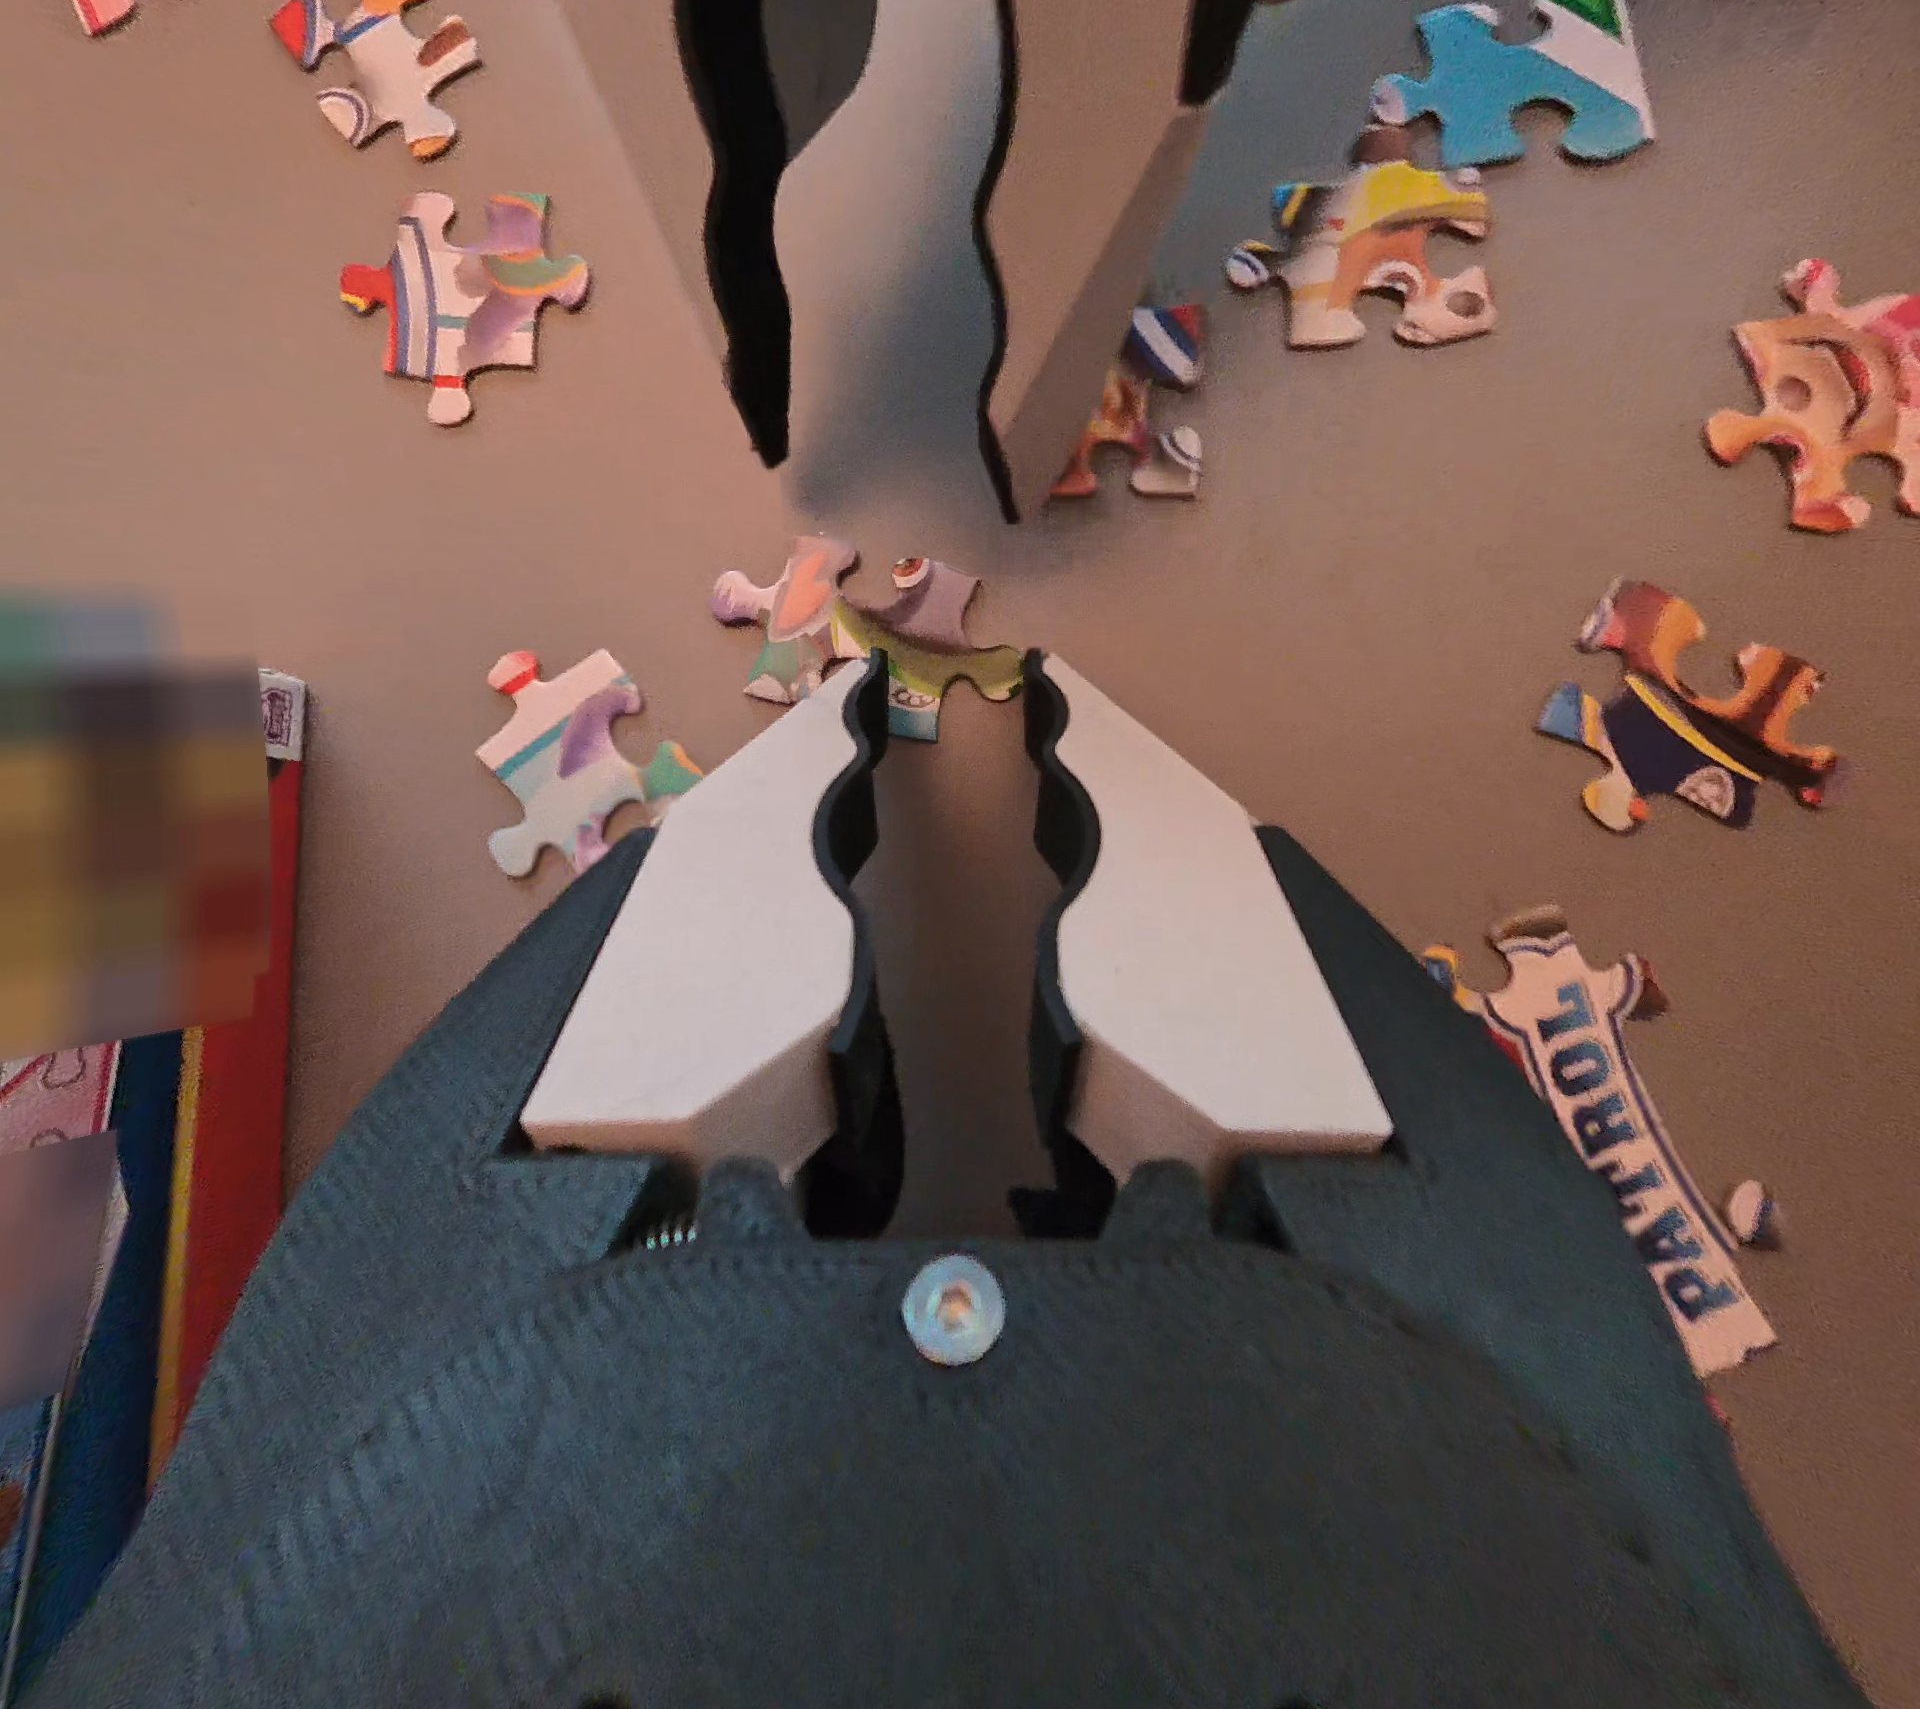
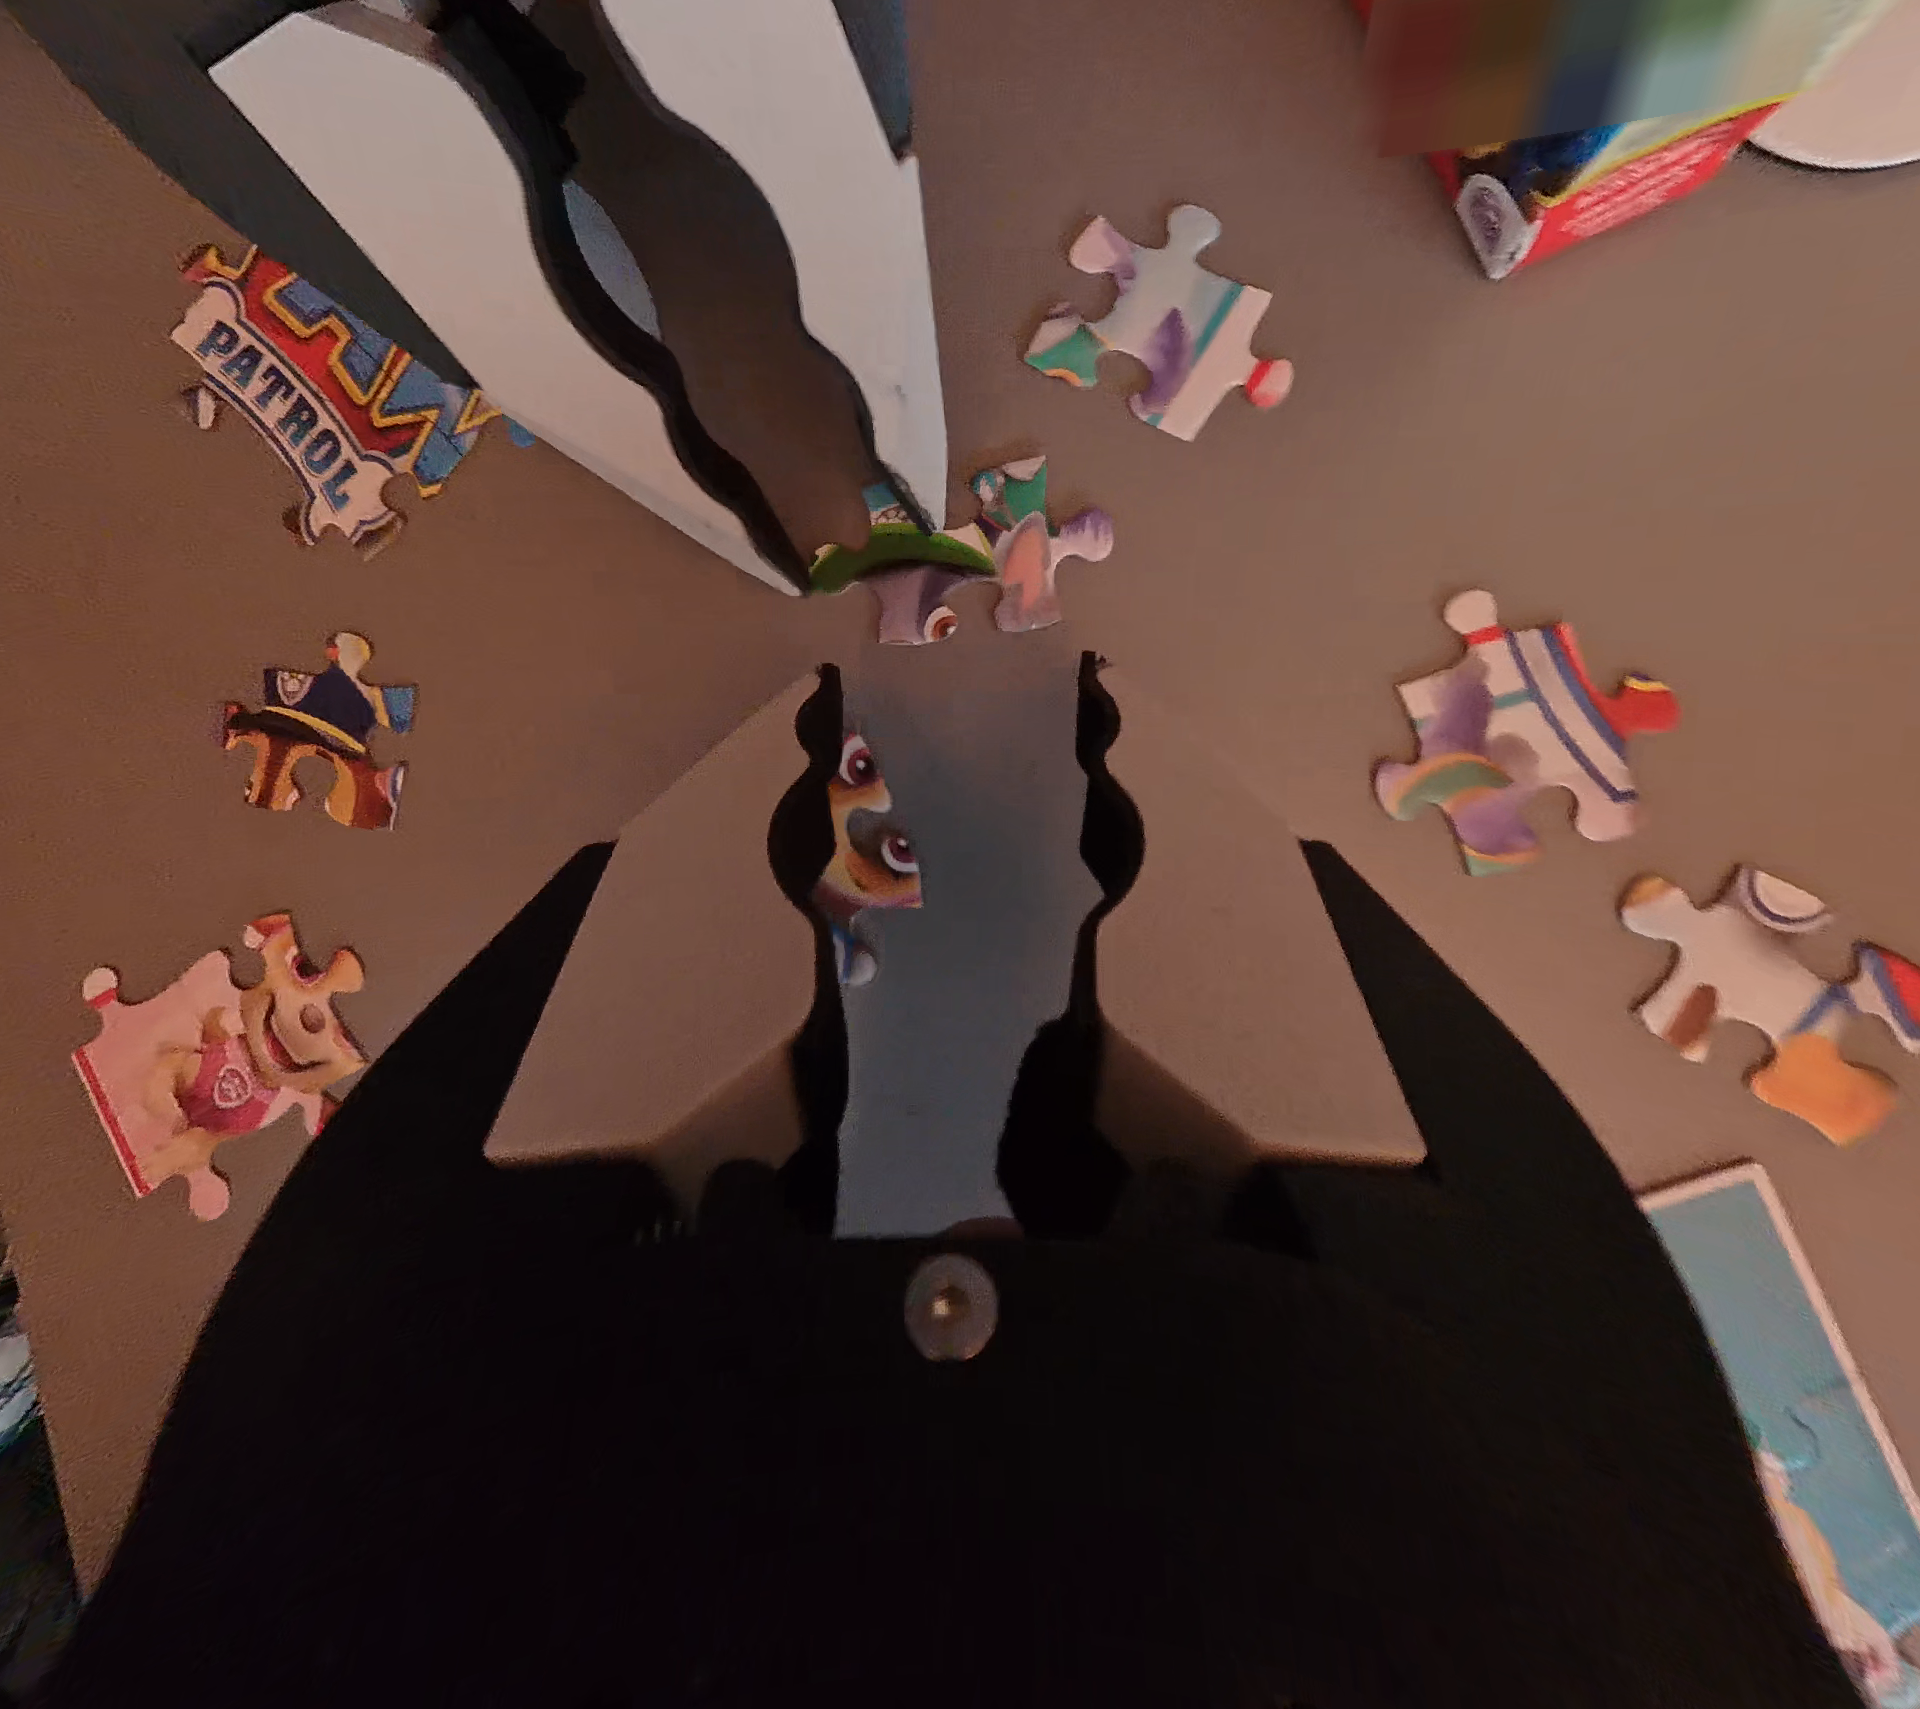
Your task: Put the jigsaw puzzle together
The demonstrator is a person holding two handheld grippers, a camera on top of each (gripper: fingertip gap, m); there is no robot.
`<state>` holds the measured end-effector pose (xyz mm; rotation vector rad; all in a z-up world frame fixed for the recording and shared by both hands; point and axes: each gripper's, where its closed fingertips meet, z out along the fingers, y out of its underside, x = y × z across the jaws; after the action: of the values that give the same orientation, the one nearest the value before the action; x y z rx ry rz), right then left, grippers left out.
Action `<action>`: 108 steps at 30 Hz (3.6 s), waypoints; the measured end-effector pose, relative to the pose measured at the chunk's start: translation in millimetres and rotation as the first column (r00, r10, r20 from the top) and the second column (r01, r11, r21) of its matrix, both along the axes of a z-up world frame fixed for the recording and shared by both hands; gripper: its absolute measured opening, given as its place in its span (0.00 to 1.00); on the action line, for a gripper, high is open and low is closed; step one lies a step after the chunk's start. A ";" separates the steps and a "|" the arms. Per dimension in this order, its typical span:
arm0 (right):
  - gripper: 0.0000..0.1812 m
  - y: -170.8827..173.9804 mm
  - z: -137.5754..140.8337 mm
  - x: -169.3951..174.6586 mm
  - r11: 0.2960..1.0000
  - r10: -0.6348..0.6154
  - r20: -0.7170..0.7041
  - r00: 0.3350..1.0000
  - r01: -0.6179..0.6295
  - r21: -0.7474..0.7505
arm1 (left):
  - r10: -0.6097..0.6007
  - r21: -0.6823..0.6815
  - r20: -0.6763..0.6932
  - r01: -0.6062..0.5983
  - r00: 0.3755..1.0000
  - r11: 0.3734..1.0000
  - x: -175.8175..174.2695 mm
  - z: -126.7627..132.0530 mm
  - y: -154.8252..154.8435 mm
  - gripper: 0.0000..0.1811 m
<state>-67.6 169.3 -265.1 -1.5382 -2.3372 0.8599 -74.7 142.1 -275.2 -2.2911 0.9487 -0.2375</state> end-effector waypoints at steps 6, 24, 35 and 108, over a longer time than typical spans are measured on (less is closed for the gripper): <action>0.24 -10.3 2.2 -4.3 0.999 0.000 -0.013 1.000 -0.001 -0.046 | -0.026 0.090 -0.109 0.036 0.994 0.995 -5.6 2.2 -15.9 0.14; 0.23 -30.7 7.2 -18.2 0.991 0.023 -0.048 0.999 -0.029 -0.129 | -0.012 0.236 -0.272 0.079 0.962 0.968 -7.8 10.1 -37.9 0.00; 0.23 -4.1 35.1 -4.8 0.996 -0.061 -0.161 0.985 0.049 -0.077 | 0.037 0.250 -0.246 0.027 0.969 0.968 -22.7 17.6 -34.0 0.01; 0.24 159.0 -12.8 -8.4 0.973 -0.176 0.060 0.983 0.165 0.161 | 0.028 0.045 -0.011 -0.028 1.000 0.999 -9.1 0.3 -40.3 0.10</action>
<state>-76.0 328.2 -277.9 -1.6997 -2.2210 0.5753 -83.8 101.8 -274.8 -2.2651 0.9182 -0.1889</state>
